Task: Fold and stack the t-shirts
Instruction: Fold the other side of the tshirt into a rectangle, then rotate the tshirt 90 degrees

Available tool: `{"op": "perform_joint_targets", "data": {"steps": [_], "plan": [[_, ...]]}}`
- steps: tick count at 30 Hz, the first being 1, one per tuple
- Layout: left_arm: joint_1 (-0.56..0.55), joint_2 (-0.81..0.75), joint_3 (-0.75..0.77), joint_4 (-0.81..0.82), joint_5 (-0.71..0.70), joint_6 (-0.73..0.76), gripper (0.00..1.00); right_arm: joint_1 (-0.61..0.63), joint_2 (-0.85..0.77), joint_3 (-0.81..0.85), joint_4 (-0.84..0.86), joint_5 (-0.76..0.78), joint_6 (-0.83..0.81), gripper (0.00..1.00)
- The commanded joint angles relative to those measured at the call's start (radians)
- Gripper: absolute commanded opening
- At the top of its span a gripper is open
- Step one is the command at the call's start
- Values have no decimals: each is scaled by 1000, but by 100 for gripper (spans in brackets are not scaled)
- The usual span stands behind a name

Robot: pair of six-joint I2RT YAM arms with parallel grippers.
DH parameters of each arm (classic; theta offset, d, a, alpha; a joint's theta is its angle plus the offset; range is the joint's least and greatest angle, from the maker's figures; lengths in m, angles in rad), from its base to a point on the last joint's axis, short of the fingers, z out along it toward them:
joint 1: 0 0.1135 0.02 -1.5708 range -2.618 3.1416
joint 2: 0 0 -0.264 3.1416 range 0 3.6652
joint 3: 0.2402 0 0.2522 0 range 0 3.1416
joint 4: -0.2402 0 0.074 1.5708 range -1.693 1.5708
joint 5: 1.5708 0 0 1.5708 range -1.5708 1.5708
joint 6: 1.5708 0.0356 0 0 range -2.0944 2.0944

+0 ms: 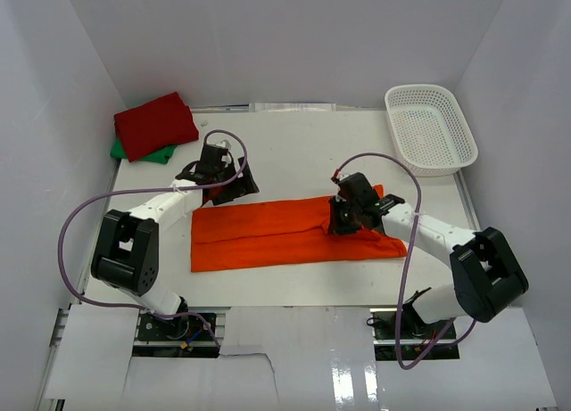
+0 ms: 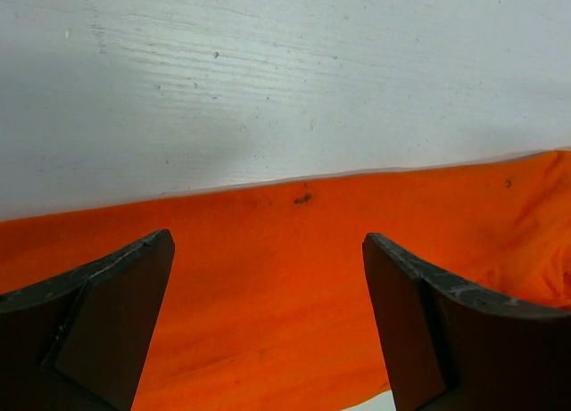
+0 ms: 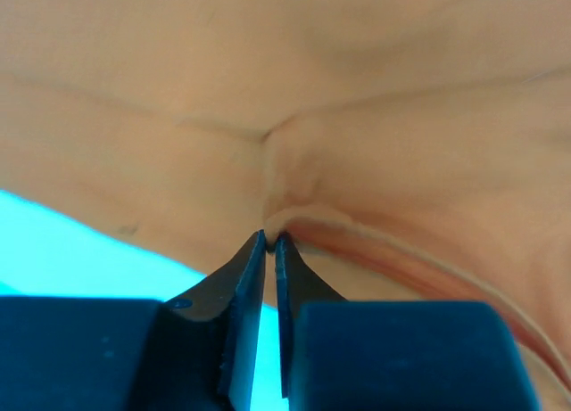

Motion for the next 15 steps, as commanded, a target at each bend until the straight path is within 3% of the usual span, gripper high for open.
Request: {"op": "perform_joint_targets", "data": {"steps": [1,2,3,6,11,14,15], "plan": [[-5,-6,-9,27,17,4,98,49,-30,-51,-43,-113,140,16],[-5,-3,-14,28,17,4,98,61,-46,-56,-50,-120,160,20],[-5,-1,-14,31,20,5,98,69,-55,-61,-59,-120,194,33],[-5,14,-9,30,24,19,98,69,-101,-39,-127,-66,218,52],[-5,86,57,-50,5,53,98,69,-159,51,-262,165,171,53],[4,80,45,-68,-9,48,98,67,-168,45,-293,237,153,46],[22,65,19,-68,-3,45,98,69,-165,36,-308,251,151,37]]}}
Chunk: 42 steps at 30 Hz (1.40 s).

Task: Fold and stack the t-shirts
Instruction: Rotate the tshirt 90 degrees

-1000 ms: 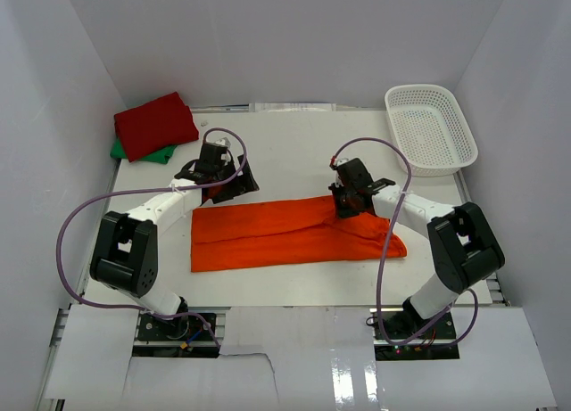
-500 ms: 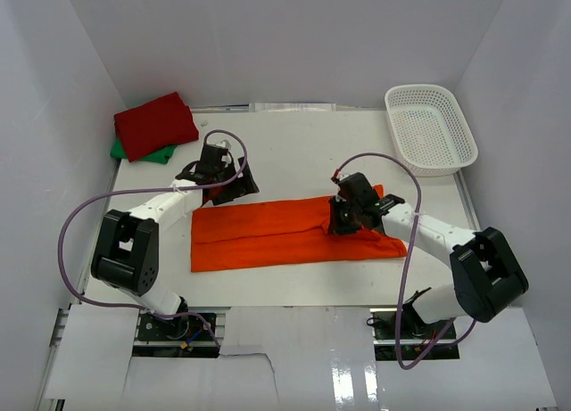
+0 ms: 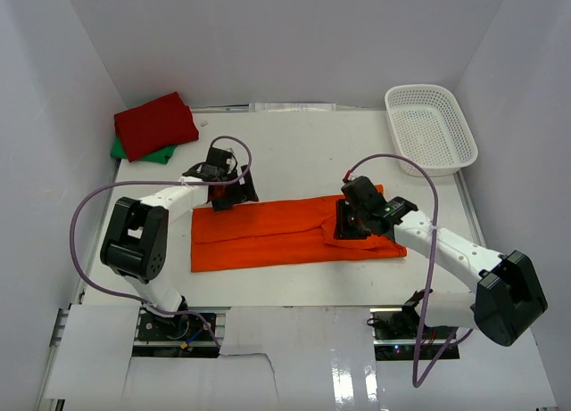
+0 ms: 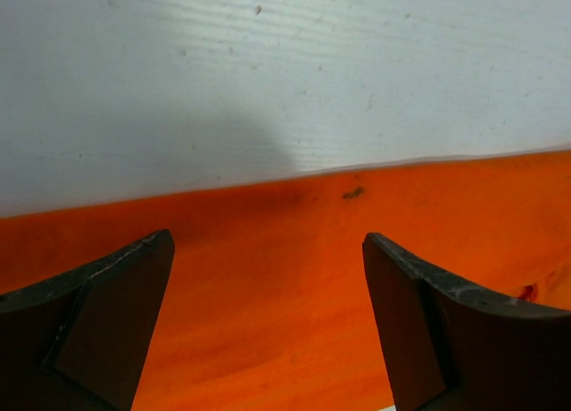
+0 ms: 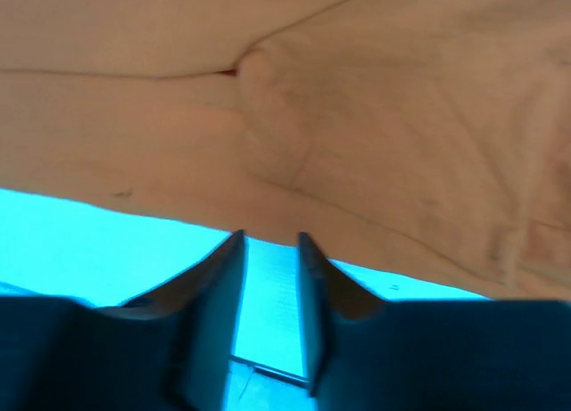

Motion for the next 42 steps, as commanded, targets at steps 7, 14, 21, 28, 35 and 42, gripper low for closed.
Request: {"op": "perform_joint_targets", "data": {"steps": [7,14,21,28,35,42], "plan": [[110,-60,-60,-89,-28,8,98,-1,9,-51,-131,188,13,8],[156,-19,-35,-132,-81,-1,98,-3,122,-36,-130,225,15,8],[194,67,-38,-134,-9,-7,98,-41,278,18,-38,166,-36,8],[193,-6,-139,-123,-61,-54,98,-171,467,113,72,38,-126,8],[176,-60,-259,-155,-98,-246,98,-289,705,390,83,-55,-211,8],[17,-137,-333,-135,-147,-416,98,-351,1039,855,-13,-137,-286,8]]}}
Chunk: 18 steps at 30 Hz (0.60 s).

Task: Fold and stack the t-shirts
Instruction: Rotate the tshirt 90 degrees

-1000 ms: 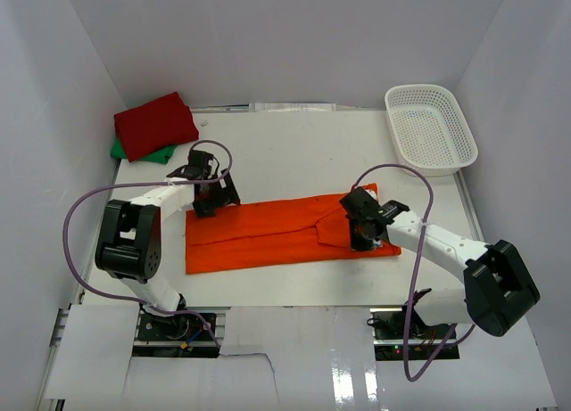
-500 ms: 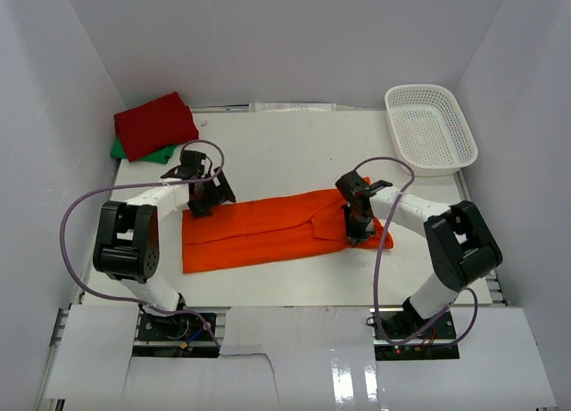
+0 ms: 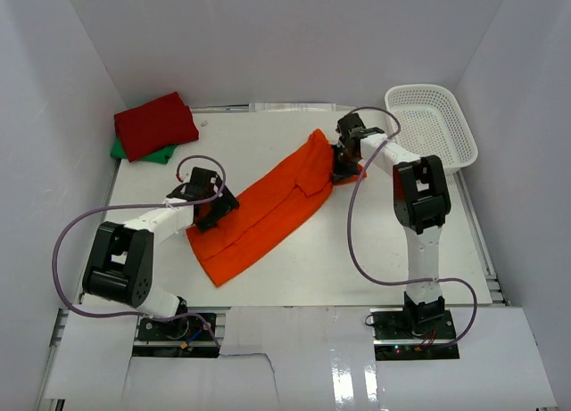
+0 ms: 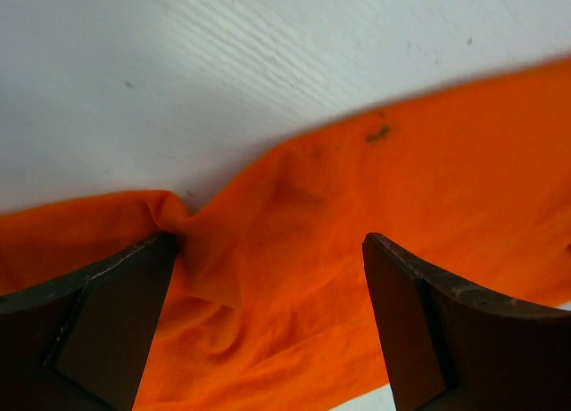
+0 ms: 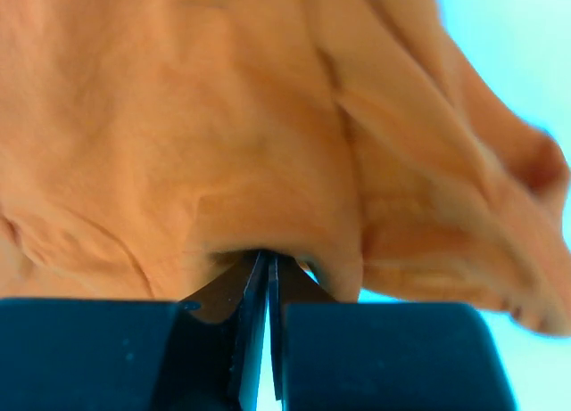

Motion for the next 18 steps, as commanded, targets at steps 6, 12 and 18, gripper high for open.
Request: {"op": "perform_joint_targets", "data": {"steps": [6,12,18], "plan": [[-255,69,-29,-153,-8,-252,98,-32,382,542,-40,-50,-122,8],[-402,99,1,-160,12,-360,98,-83,450,659,58,-111,-114,10],[-537,24,-45,-173,18,-464,98,-105,461,656,126,-144,-122,10]]}}
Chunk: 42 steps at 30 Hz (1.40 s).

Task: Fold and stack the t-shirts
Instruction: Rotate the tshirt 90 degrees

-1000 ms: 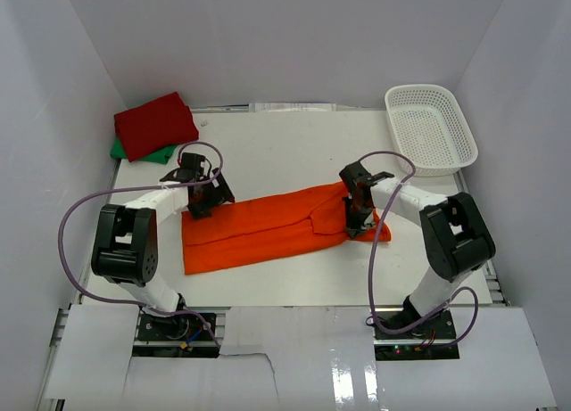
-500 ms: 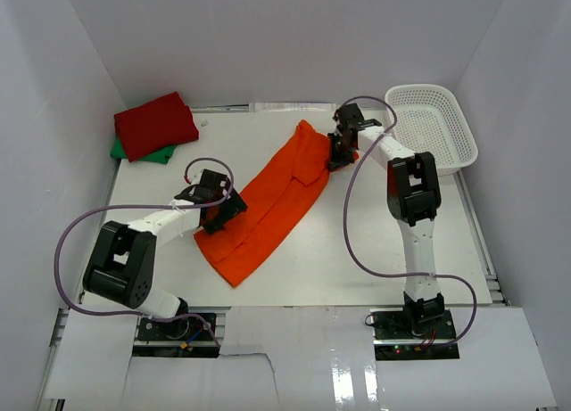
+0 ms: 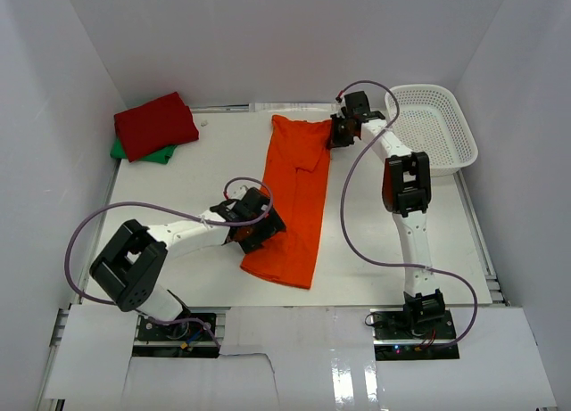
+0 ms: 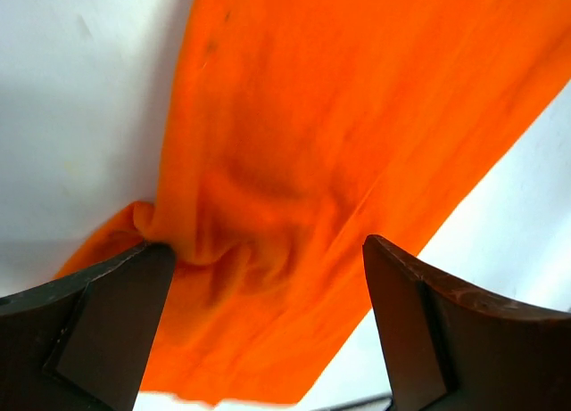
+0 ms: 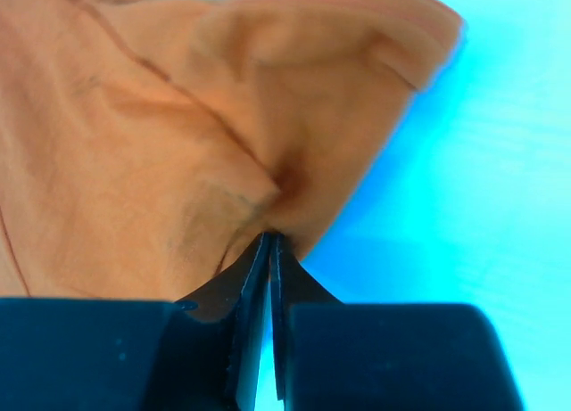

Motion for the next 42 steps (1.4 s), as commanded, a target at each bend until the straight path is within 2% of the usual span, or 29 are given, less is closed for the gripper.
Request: {"op": "perform_joint_targets", "data": {"steps": [1,11,17,18,21,26,28,29,30,31,33,34,36,40,42], "plan": [[-100,-4,-86,-140,63,-122,98,-20,41,3,59,-7,-35,11],[-220,47,-63,-152,62,-168,98,-22,68,26,144,-63,-8,15],[-226,21,24,-212,-7,-142,98,-25,12,14,210,-80,18,33],[-226,13,43,-221,-19,-118,98,-25,-8,8,225,-88,20,42],[-224,13,158,-298,-84,-52,98,-23,-106,-46,296,-103,24,55],[-223,-5,313,-399,-167,47,98,-23,-280,-69,239,-140,4,55],[-215,-38,348,-418,-199,86,98,-19,-362,-197,205,-171,-8,53],[-212,-50,350,-427,-204,97,98,-13,-472,-272,204,-153,-5,52],[-196,-79,344,-429,-193,107,98,-11,-539,-457,202,-146,10,49],[-186,-96,310,-419,-182,116,98,-5,-670,-562,211,-145,30,48],[-175,-127,255,-407,-167,113,98,9,-798,-761,210,-116,70,45],[-174,-156,189,-390,-146,110,98,26,-911,-935,192,-78,73,45],[-172,-192,127,-380,-113,91,98,76,-1042,-1129,156,8,63,44],[-174,-229,3,-340,-61,74,98,167,-1183,-1360,87,16,102,44],[-175,-236,-49,-326,-49,74,98,237,-1232,-1420,64,13,144,43]]}}
